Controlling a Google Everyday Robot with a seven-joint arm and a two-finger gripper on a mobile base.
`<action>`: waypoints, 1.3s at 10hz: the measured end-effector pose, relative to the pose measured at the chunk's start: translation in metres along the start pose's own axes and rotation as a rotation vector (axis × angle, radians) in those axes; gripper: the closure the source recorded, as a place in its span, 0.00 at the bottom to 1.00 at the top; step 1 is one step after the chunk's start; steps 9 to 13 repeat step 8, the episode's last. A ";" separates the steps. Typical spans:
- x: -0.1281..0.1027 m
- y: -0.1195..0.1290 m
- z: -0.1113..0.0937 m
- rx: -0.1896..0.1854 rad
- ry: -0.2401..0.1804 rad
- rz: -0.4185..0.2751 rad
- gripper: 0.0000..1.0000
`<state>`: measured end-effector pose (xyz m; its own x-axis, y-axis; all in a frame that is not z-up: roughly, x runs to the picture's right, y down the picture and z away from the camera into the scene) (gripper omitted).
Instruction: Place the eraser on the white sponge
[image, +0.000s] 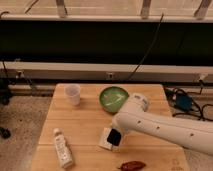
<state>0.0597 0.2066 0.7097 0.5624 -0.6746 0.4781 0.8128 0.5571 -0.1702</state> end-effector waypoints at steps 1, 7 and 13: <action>-0.002 -0.001 0.001 0.001 -0.002 -0.003 0.84; -0.010 -0.006 0.011 0.005 -0.015 -0.030 0.84; -0.012 -0.006 0.012 0.005 -0.017 -0.033 0.84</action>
